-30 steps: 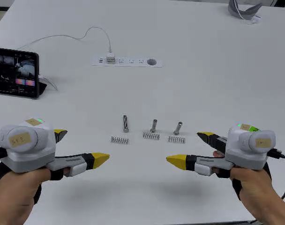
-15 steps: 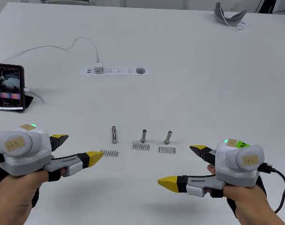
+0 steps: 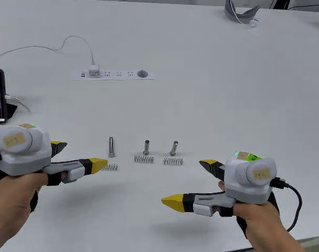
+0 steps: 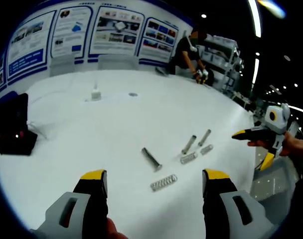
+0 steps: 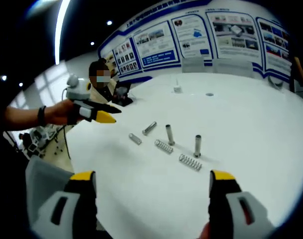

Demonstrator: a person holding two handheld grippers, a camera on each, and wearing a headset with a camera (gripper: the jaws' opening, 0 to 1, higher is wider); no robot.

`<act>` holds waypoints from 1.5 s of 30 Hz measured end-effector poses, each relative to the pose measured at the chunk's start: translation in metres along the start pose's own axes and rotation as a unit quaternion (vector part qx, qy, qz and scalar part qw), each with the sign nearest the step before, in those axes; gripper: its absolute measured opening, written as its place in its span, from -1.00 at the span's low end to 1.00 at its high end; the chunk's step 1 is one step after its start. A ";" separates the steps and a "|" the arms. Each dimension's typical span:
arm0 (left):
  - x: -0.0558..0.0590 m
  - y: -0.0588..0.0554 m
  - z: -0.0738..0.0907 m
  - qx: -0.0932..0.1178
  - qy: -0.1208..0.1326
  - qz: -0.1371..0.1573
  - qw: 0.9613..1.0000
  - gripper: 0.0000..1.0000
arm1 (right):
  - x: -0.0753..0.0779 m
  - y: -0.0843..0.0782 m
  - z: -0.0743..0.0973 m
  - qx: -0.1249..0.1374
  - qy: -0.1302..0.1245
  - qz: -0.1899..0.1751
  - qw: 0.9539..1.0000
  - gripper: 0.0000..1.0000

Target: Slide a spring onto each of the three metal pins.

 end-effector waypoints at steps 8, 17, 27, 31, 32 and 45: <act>0.000 -0.001 -0.020 -0.005 -0.001 0.013 1.000 0.59 | 0.001 -0.001 0.001 0.000 -0.006 -0.006 1.000 0.92; 0.003 -0.002 -0.044 -0.009 -0.006 0.022 1.000 0.53 | 0.003 -0.006 0.005 -0.004 -0.010 -0.019 1.000 0.88; 0.001 -0.007 -0.070 -0.025 -0.006 0.024 0.999 0.36 | 0.005 -0.009 0.010 -0.004 -0.015 -0.029 0.999 0.88; 0.000 -0.010 -0.080 -0.032 -0.001 0.024 0.999 0.32 | 0.005 -0.009 0.011 -0.005 -0.015 -0.031 0.999 0.88; 0.000 -0.010 -0.082 -0.033 -0.002 0.025 0.999 0.31 | 0.006 -0.009 0.011 -0.005 -0.015 -0.032 0.999 0.88; -0.002 -0.010 -0.105 -0.025 0.024 0.012 0.999 -0.14 | 0.012 -0.012 0.017 -0.005 -0.022 -0.036 0.999 0.88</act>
Point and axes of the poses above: the centre of the closed fingertips' face, and the gripper's own axes: z roughly backward along the fingers, x roughly to its right, y roughly out of its top, the point moved 5 cm from there along z, roughly backward along the fingers, and after that the axes turned 7 degrees about x, right-handed, at the moved point
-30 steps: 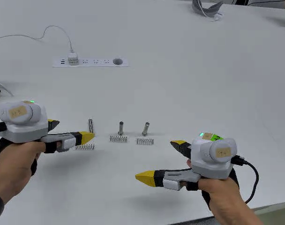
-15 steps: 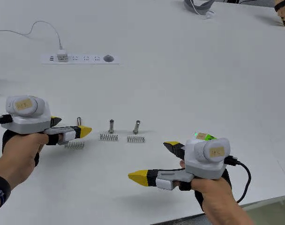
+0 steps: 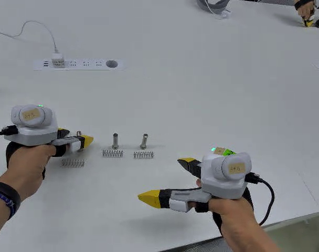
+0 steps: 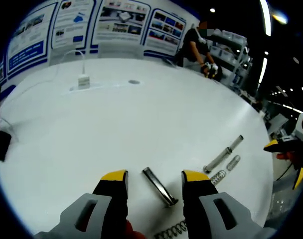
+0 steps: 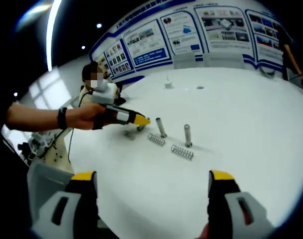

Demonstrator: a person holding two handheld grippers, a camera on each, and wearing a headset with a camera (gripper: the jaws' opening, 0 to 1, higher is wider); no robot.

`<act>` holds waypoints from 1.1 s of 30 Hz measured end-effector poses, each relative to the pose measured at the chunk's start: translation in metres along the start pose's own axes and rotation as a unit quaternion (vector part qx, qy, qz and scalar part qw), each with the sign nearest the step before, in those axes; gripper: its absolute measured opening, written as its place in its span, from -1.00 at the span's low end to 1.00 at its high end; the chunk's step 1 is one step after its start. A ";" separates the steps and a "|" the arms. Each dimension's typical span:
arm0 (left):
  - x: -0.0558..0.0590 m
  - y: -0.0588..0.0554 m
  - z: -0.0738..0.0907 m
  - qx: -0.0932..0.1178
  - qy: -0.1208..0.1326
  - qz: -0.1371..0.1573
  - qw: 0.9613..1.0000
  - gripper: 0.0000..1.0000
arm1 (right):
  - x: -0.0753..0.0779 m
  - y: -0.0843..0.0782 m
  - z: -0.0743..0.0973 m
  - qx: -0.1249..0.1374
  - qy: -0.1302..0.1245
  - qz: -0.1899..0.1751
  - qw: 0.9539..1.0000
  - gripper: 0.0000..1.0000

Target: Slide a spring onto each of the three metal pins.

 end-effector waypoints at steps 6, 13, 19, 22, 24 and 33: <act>0.000 -0.002 0.000 -0.016 0.013 -0.053 0.998 -0.31 | 0.001 -0.002 0.002 -0.002 -0.003 -0.003 1.000 0.88; -0.003 -0.005 0.000 -0.039 0.028 -0.130 0.990 -0.64 | -0.003 -0.002 -0.003 -0.007 0.004 0.000 1.000 0.87; -0.012 -0.004 0.001 -0.040 0.025 -0.145 0.988 -0.82 | -0.003 -0.002 -0.005 -0.009 0.004 -0.004 1.000 0.86; -0.013 -0.002 0.000 -0.044 0.019 -0.174 0.984 -0.81 | -0.002 -0.001 -0.005 -0.011 0.004 -0.003 1.000 0.86; -0.012 0.000 -0.002 -0.055 0.014 -0.213 0.975 -0.82 | -0.001 0.000 -0.005 -0.010 0.004 -0.003 1.000 0.86; -0.012 0.006 -0.010 -0.080 0.012 -0.220 0.972 -0.82 | 0.001 0.000 -0.005 -0.020 0.002 0.001 1.000 0.84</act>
Point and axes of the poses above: the centre of the closed fingertips' face, and the gripper's own axes: z roughly backward along the fingers, x roughly to its right, y roughly out of its top, the point moved 5 cm from there along z, roughly backward along the fingers, and after that the axes turned 7 degrees about x, right-handed, at the moved point
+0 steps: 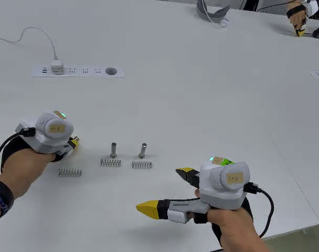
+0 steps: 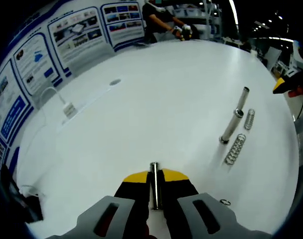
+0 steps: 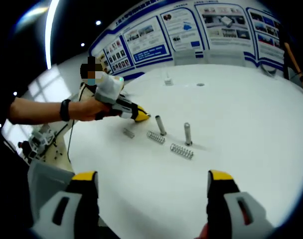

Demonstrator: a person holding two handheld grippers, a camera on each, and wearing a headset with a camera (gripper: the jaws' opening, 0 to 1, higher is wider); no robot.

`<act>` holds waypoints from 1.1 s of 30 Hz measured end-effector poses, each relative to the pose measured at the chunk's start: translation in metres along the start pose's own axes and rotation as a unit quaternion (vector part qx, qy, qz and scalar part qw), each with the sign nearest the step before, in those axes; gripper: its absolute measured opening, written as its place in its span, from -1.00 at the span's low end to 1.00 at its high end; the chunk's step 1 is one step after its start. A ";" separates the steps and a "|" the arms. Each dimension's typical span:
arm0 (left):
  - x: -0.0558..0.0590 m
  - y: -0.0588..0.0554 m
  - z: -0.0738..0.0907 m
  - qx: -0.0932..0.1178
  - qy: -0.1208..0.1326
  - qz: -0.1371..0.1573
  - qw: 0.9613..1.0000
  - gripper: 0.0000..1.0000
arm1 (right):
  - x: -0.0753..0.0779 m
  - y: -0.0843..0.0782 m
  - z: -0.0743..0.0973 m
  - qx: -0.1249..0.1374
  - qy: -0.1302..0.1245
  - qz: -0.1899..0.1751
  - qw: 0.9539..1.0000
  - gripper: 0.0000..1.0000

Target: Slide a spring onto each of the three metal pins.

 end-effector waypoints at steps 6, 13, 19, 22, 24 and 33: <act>-0.001 0.000 0.001 -0.003 -0.009 0.017 1.000 -0.84 | 0.000 -0.002 0.000 -0.002 -0.003 -0.002 1.000 0.84; -0.002 0.007 0.019 0.027 -0.005 0.052 0.998 -0.85 | -0.001 -0.002 0.003 0.004 -0.009 -0.006 1.000 0.83; -0.002 0.005 0.030 0.038 -0.002 0.062 0.997 -0.85 | -0.001 -0.002 0.001 0.004 -0.010 -0.008 1.000 0.83; -0.003 0.002 0.033 0.037 0.001 0.065 0.997 -0.85 | -0.002 0.000 0.001 0.008 -0.011 -0.006 1.000 0.82; -0.003 0.002 0.036 0.040 0.002 0.069 0.997 -0.85 | -0.002 0.002 0.002 0.011 -0.012 -0.007 1.000 0.82; -0.002 0.000 0.050 0.050 0.011 0.078 0.996 -0.85 | 0.001 0.004 0.003 0.015 -0.015 -0.005 1.000 0.81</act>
Point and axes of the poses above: the centre of the closed fingertips' face, and the gripper's own axes: z roughly backward along the fingers, x roughly to its right, y roughly out of its top, the point moved 5 cm from there along z, roughly backward along the fingers, and after that the axes turned 7 degrees about x, right-handed, at the moved point
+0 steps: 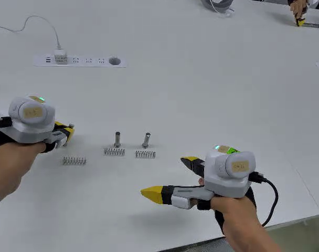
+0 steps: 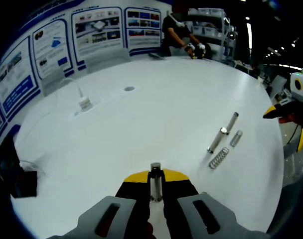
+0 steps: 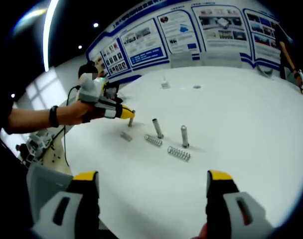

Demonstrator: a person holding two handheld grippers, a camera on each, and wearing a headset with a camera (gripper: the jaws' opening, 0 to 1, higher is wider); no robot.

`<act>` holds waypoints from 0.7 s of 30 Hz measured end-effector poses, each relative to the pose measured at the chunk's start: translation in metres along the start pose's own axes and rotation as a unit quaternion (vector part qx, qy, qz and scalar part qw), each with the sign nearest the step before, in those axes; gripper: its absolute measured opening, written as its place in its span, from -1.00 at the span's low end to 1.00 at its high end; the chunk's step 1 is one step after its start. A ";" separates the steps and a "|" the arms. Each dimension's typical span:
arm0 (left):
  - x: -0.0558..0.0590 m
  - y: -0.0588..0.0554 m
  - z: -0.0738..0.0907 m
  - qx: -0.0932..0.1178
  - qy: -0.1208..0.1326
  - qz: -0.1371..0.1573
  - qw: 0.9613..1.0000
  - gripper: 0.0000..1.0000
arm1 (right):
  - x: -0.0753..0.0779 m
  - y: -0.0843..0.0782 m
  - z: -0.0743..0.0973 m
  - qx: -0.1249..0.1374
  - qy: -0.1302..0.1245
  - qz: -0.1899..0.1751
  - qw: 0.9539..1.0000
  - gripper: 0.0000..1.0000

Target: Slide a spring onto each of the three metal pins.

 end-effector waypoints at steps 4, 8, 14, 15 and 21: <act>0.001 -0.002 0.006 0.005 0.002 0.006 1.000 -0.85 | -0.001 0.001 0.000 0.004 -0.001 -0.002 1.000 0.81; 0.002 -0.004 0.011 0.007 0.007 0.016 1.000 -0.85 | -0.002 0.000 -0.001 0.002 0.002 0.000 1.000 0.81; 0.005 -0.007 0.016 0.009 0.011 0.018 1.000 -0.85 | -0.003 0.003 -0.001 0.007 0.003 0.000 1.000 0.81; 0.006 -0.008 0.016 0.011 0.011 0.019 1.000 -0.85 | -0.003 0.003 -0.001 0.008 0.003 0.000 1.000 0.81; 0.009 -0.008 0.017 0.013 0.010 0.016 1.000 -0.84 | -0.003 0.003 -0.002 0.006 0.004 0.001 1.000 0.81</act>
Point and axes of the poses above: the centre of the closed fingertips' face, and the gripper's own axes: z roughly backward along the fingers, x roughly to its right, y roughly out of its top, the point moved 5 cm from there along z, roughly backward along the fingers, and after that the axes turned 7 degrees about x, right-handed, at the moved point
